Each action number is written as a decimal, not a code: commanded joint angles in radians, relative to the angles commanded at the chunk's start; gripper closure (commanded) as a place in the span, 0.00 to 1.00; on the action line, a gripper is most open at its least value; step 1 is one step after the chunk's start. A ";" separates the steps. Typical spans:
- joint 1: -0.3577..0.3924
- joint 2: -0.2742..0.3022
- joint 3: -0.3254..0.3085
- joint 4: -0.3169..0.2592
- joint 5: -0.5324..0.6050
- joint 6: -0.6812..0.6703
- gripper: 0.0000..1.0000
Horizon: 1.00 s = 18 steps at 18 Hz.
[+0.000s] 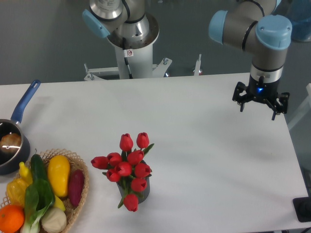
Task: Pick up the flowers from the vase
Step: 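Move the open gripper toward the red tulips in the grey vase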
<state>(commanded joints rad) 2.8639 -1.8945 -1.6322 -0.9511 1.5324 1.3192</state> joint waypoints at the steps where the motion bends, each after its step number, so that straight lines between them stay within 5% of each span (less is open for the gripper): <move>1: 0.000 0.000 0.000 0.000 0.002 0.000 0.00; 9: 0.021 0.006 -0.050 0.014 -0.081 -0.012 0.00; 13: 0.041 0.021 -0.130 0.090 -0.199 -0.015 0.00; 18: 0.028 0.038 -0.172 0.095 -0.320 -0.012 0.00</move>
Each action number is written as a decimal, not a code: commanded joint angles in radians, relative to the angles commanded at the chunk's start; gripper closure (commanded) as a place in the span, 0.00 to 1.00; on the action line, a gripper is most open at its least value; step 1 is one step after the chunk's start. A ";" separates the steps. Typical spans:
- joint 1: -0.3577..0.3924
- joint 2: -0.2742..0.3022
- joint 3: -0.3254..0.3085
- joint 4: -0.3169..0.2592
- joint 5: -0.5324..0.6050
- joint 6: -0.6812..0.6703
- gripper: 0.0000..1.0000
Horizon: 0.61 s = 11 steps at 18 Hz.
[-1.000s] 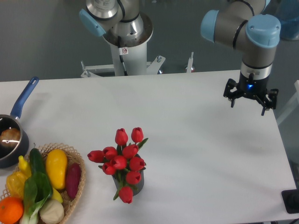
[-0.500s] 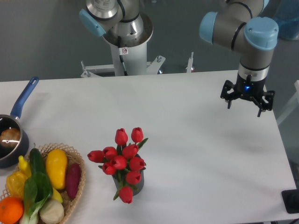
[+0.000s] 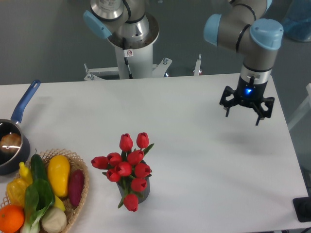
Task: Pick up the flowers from the vase
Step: 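Move the open gripper toward the red tulips in the grey vase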
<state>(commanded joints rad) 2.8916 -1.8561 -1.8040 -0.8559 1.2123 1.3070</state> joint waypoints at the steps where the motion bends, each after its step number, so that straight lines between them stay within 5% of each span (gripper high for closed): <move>1: -0.008 -0.002 -0.002 0.000 -0.038 0.000 0.00; 5: -0.066 -0.008 0.002 0.002 -0.104 0.000 0.00; 9: -0.057 -0.012 -0.006 -0.002 -0.411 -0.002 0.00; 11: -0.064 -0.011 -0.021 -0.002 -0.462 0.002 0.00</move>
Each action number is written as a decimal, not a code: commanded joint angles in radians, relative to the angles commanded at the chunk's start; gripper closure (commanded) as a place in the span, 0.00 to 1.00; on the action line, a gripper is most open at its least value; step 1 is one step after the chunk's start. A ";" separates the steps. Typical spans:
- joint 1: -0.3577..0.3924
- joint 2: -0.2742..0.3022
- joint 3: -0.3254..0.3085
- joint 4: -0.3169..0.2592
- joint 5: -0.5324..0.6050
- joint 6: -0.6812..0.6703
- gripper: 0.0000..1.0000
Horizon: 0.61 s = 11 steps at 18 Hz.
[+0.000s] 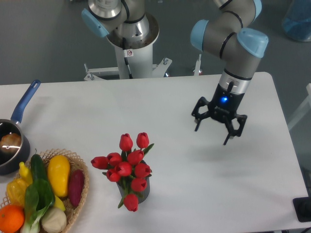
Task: Pick up the flowers from the vase
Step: 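Move the open gripper toward the red tulips in the grey vase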
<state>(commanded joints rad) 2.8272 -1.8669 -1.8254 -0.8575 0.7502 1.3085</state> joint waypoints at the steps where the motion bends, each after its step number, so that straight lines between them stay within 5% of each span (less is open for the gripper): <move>1: -0.009 -0.002 -0.002 -0.002 0.000 0.002 0.00; 5: -0.051 -0.006 0.000 0.003 -0.017 0.057 0.00; 11: -0.095 -0.009 -0.005 0.003 -0.225 0.046 0.00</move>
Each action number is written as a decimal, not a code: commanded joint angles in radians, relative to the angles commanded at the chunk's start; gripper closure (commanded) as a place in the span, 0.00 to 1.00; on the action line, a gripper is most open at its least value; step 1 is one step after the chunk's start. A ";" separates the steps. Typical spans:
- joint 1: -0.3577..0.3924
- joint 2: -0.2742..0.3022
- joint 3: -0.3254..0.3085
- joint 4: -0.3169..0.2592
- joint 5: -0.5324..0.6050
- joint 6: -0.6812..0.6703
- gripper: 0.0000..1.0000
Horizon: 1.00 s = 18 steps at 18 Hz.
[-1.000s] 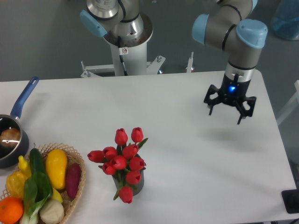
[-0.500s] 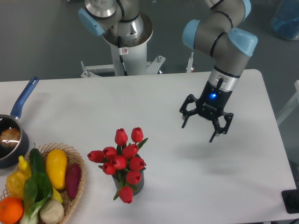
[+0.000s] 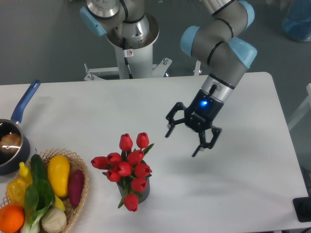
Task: Pick up the flowers from the vase
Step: 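Move the open gripper toward the red tulips in the grey vase, then lower the gripper around the tulip stems and close on them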
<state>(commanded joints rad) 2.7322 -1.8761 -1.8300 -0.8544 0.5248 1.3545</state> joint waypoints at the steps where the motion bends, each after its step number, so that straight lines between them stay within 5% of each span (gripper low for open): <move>1: -0.011 0.000 0.000 0.000 -0.014 -0.002 0.00; 18: -0.130 -0.098 0.060 0.031 -0.062 0.002 0.00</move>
<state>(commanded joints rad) 2.6017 -1.9742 -1.7703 -0.8238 0.4633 1.3560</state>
